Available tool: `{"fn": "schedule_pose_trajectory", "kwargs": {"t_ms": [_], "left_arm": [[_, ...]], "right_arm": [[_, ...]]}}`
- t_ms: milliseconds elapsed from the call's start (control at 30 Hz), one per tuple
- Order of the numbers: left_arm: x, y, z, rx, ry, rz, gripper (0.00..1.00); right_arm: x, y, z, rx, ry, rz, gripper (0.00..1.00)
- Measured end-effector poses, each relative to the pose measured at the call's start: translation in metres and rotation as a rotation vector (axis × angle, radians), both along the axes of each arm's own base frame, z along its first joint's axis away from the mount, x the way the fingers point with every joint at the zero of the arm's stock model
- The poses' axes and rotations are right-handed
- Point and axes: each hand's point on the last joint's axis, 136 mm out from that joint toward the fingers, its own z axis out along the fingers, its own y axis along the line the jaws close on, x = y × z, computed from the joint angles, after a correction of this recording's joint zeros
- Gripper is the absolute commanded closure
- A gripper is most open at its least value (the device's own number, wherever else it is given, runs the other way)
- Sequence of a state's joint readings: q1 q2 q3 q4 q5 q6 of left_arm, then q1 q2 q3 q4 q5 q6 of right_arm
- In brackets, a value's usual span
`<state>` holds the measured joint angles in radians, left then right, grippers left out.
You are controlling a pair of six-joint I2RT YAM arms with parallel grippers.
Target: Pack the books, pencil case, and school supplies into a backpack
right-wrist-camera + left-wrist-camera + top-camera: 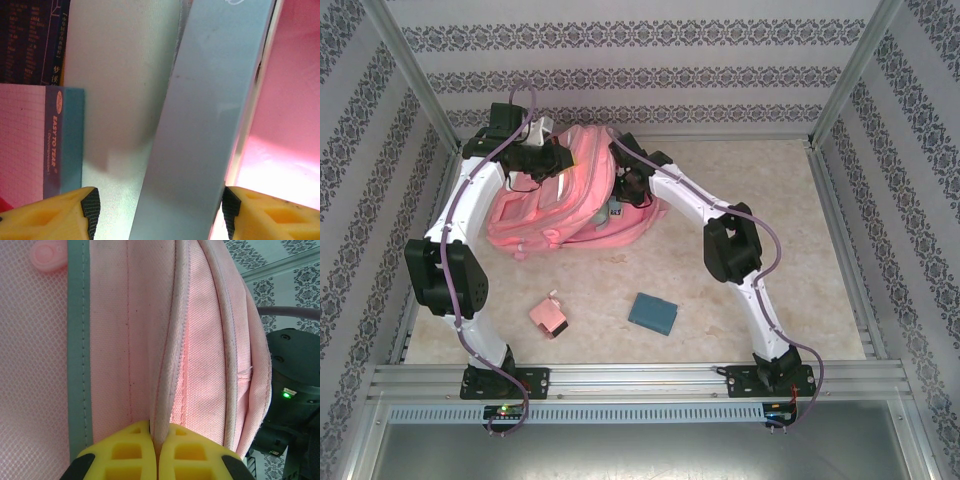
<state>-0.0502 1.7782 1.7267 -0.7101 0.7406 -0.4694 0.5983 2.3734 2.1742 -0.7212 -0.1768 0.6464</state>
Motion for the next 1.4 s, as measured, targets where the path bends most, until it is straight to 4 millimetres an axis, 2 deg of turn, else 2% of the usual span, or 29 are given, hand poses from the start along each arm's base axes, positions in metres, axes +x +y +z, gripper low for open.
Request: {"fn": "schedule_pose_trajectory", "kwargs": {"t_ms": [200, 433, 533, 633, 700, 833, 1033, 1167, 1267, 1400], "left_arm": [[0.000, 0.000, 0.000, 0.000, 0.000, 0.000, 1.00], [0.000, 0.000, 0.000, 0.001, -0.001, 0.001, 1.00], [0.001, 0.001, -0.001, 0.008, -0.002, 0.008, 1.00], [0.003, 0.003, -0.001, 0.018, -0.006, 0.020, 1.00], [0.005, 0.005, -0.001, 0.026, -0.009, 0.033, 1.00], [0.009, 0.008, -0.002, 0.041, -0.017, 0.052, 1.00], [0.009, 0.009, -0.002, 0.042, -0.016, 0.058, 1.00], [0.009, 0.009, -0.002, 0.042, -0.016, 0.059, 1.00], [0.009, 0.010, -0.002, 0.042, -0.016, 0.060, 1.00], [0.010, 0.013, -0.001, 0.034, -0.016, 0.063, 1.00]], "right_arm": [[-0.023, -0.020, 0.022, -0.011, -0.009, -0.004, 0.30], [-0.073, -0.059, 0.062, -0.028, -0.082, 0.034, 0.28], [-0.101, -0.070, 0.064, -0.039, -0.098, 0.062, 0.28], [-0.132, -0.068, 0.056, -0.049, -0.103, 0.119, 0.29], [-0.153, -0.057, 0.049, -0.061, -0.099, 0.170, 0.28], [-0.191, -0.018, 0.041, -0.066, -0.128, 0.313, 0.22], [-0.231, 0.044, 0.029, -0.064, -0.170, 0.486, 0.13], [-0.250, 0.084, 0.018, -0.079, -0.194, 0.584, 0.12], [-0.268, 0.104, 0.008, -0.085, -0.196, 0.643, 0.11], [-0.291, 0.119, -0.007, -0.100, -0.184, 0.702, 0.08]]}}
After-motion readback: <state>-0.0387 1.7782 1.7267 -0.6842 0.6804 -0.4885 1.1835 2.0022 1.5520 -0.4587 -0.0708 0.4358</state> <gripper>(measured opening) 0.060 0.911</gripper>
